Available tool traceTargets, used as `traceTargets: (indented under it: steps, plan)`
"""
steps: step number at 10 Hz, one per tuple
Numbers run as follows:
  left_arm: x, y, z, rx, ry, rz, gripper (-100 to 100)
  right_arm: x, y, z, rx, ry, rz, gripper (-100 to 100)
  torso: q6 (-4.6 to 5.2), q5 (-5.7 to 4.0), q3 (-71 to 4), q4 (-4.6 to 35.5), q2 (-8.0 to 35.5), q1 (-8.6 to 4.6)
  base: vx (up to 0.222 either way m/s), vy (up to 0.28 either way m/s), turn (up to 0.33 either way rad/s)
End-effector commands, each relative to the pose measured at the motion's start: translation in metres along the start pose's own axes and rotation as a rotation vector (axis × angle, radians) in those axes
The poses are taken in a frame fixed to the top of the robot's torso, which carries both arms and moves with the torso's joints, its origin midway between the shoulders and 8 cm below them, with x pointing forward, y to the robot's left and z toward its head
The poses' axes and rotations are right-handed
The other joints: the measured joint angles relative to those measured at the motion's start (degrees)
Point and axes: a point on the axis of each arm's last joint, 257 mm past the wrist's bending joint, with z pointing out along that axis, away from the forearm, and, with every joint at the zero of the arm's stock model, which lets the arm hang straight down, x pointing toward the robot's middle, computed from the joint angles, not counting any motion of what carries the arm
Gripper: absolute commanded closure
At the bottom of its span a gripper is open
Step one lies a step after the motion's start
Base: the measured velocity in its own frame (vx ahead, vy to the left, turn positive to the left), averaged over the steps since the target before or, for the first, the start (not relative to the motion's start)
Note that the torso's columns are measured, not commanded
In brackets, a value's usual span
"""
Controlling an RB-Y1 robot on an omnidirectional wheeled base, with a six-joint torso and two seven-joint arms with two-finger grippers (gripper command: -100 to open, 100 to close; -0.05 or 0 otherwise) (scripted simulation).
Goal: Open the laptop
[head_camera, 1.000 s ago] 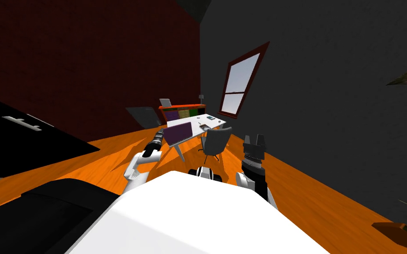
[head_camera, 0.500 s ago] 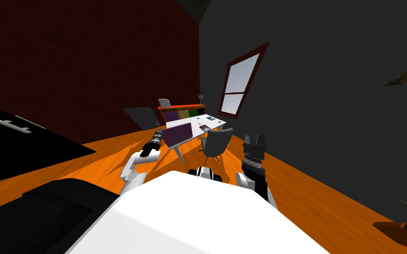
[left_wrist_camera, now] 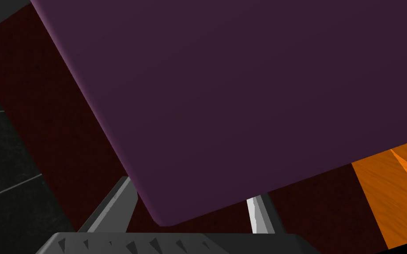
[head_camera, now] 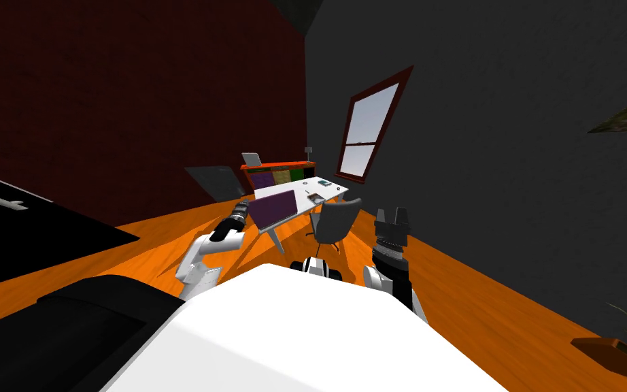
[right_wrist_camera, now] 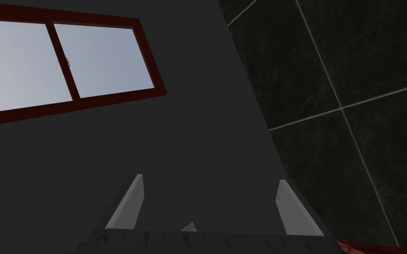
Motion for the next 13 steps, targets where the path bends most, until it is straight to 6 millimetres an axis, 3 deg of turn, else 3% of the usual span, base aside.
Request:
traceTargets:
  steps: [1,2,3,5,6,8,9,13]
  plan:
    - [-0.001,0.000,-0.007,-0.033,0.010,-0.017,100,0.000,0.000,0.000,0.000,0.000,0.000,0,-0.03,0.06,0.06,-0.05,0.06,-0.05,0.023,0.054,-0.048]
    - [-0.001,0.007,-0.007,-0.060,0.010,-0.017,100,0.000,0.000,0.000,0.000,0.000,0.000,0,0.00,0.01,0.07,0.02,0.10,0.00,0.028,0.056,-0.046]
    - [-0.002,-0.002,-0.013,-0.056,0.019,-0.029,100,0.000,0.000,0.000,0.000,0.000,0.000,0,-0.04,0.03,0.07,0.01,0.08,0.01,0.046,0.061,-0.046]
    - [-0.002,0.010,-0.014,-0.104,0.019,-0.029,100,0.000,0.000,0.000,0.000,0.000,0.000,0,-0.04,0.02,0.06,0.00,0.06,-0.06,0.038,0.042,-0.020]
    - [-0.002,0.002,-0.020,-0.101,0.029,-0.040,100,0.000,0.000,0.000,0.000,0.000,0.000,0,-0.07,0.13,0.12,-0.08,0.11,-0.07,0.033,0.042,-0.044]
    - [-0.002,0.012,-0.021,-0.141,0.029,-0.040,100,0.000,0.000,0.000,0.000,0.000,0.000,0,-0.02,0.07,0.09,-0.03,0.11,-0.04,0.022,0.039,-0.022]
    - [-0.001,0.004,-0.028,-0.137,0.041,-0.050,100,0.000,0.000,0.000,0.000,0.000,0.000,0,-0.07,0.14,0.11,-0.08,0.11,-0.04,0.036,0.041,-0.045]
    - [0.000,0.015,-0.038,-0.212,0.053,-0.056,100,0.000,0.000,0.000,0.000,0.000,0.000,0,-0.01,0.07,0.05,-0.03,0.05,0.01,0.026,0.045,-0.032]
